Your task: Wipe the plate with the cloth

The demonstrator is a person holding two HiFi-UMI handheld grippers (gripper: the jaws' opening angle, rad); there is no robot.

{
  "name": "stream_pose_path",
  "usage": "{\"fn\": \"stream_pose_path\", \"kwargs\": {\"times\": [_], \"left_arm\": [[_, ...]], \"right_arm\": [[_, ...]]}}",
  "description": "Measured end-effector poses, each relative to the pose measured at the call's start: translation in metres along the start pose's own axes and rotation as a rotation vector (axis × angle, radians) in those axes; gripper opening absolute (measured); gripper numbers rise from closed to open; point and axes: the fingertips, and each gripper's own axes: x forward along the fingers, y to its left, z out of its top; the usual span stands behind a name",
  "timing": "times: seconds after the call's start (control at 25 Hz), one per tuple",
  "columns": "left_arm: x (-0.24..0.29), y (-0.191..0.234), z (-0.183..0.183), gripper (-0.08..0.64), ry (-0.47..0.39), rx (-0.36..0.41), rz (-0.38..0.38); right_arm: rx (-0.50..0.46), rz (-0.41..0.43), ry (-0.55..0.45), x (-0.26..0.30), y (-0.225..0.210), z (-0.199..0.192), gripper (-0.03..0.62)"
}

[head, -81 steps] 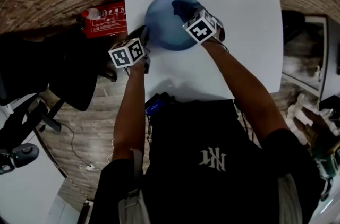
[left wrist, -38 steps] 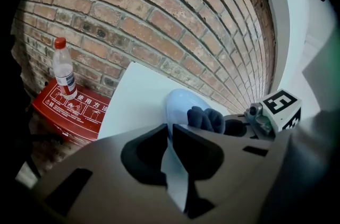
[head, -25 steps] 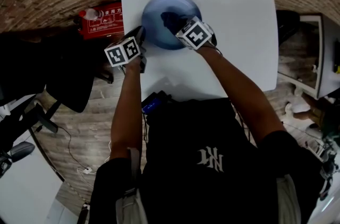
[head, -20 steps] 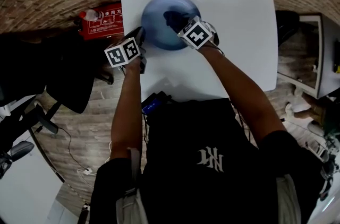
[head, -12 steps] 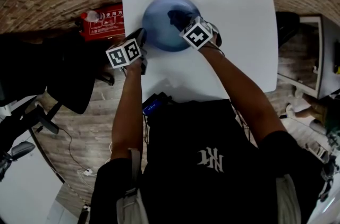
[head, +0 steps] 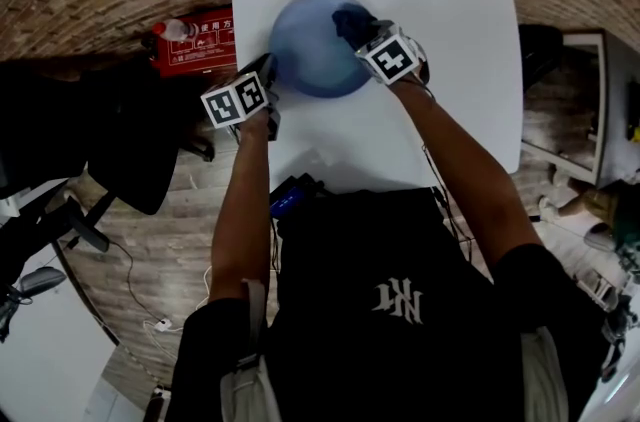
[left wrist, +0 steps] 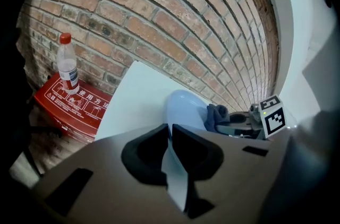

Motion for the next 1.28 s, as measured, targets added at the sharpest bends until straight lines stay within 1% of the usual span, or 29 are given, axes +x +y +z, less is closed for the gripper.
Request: {"fn": "stream_pose_path", "kwargs": {"times": [0.08, 0.12, 0.2, 0.28, 0.4, 0.52, 0.64, 0.72, 0.84, 0.92, 1.0, 1.12, 1.28], "left_arm": [[-0.001, 0.000, 0.001, 0.028, 0.000, -0.019, -0.001], [-0.001, 0.000, 0.001, 0.028, 0.000, -0.018, -0.001], [-0.001, 0.001, 0.002, 0.028, -0.002, -0.015, -0.002], [-0.001, 0.001, 0.002, 0.028, -0.007, -0.021, -0.003], [-0.001, 0.001, 0.000, 0.028, -0.007, -0.028, -0.001], [-0.002, 0.000, -0.001, 0.028, -0.004, -0.028, -0.003], [-0.003, 0.000, -0.002, 0.028, -0.007, -0.027, -0.004], [-0.003, 0.000, -0.002, 0.028, -0.006, -0.028, -0.002], [-0.004, 0.001, -0.002, 0.028, -0.005, -0.029, 0.000], [-0.004, 0.001, -0.002, 0.028, -0.008, -0.029, 0.000], [-0.004, 0.001, -0.002, 0.028, -0.013, -0.026, 0.000], [-0.004, 0.001, -0.001, 0.025, -0.017, -0.032, 0.001], [-0.004, 0.001, -0.001, 0.025, -0.017, -0.029, -0.001]], "right_arm": [[0.087, 0.067, -0.124, -0.013, 0.009, 0.025, 0.089], [0.103, 0.101, -0.170, -0.021, 0.017, 0.039, 0.089], [0.086, 0.162, -0.215, -0.030, 0.041, 0.060, 0.089], [0.069, 0.222, -0.235, -0.033, 0.069, 0.075, 0.089], [0.103, 0.313, -0.254, -0.027, 0.108, 0.087, 0.089], [0.180, 0.376, -0.239, -0.011, 0.135, 0.085, 0.089], [0.263, 0.392, -0.198, 0.009, 0.147, 0.072, 0.089], [0.272, 0.383, -0.158, 0.020, 0.148, 0.061, 0.089], [0.217, 0.408, -0.101, 0.030, 0.155, 0.046, 0.090], [0.156, 0.437, -0.083, 0.029, 0.157, 0.041, 0.089], [0.088, 0.453, -0.043, 0.025, 0.158, 0.035, 0.091], [-0.003, 0.462, 0.029, 0.019, 0.157, 0.022, 0.089], [-0.084, 0.465, 0.089, 0.008, 0.152, 0.003, 0.089]]}}
